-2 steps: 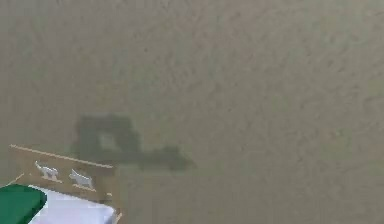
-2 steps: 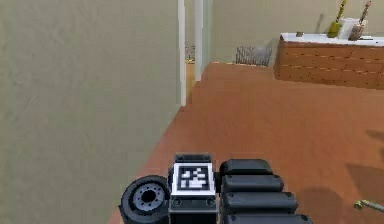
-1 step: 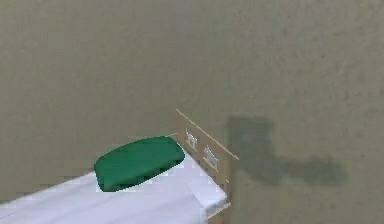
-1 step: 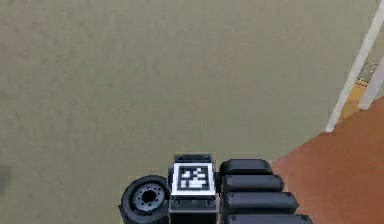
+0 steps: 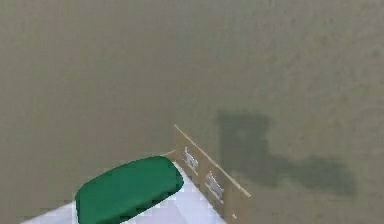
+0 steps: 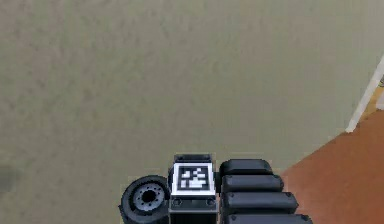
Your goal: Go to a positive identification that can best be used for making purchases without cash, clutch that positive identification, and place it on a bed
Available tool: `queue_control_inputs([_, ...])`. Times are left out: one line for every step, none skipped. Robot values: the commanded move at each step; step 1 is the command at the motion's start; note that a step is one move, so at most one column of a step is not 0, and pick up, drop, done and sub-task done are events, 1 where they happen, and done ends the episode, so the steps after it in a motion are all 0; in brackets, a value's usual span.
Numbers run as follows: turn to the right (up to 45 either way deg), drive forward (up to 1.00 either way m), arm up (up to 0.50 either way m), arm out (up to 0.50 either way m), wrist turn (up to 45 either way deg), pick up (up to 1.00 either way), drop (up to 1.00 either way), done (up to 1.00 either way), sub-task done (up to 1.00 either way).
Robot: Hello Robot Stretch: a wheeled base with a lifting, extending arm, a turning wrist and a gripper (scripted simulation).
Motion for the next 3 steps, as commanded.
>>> queue_control_inputs([45.0, 0.0, 0.0, 0.0, 0.0, 0.0, 0.0, 0.0, 0.0])
queue_control_inputs([45.0, 0.0, 0.0, 0.0, 0.0, 0.0, 0.0, 0.0, 0.0])
queue_control_inputs([15.0, 0.0, 0.0, 0.0, 0.0, 0.0, 0.0, 0.0, 0.0])
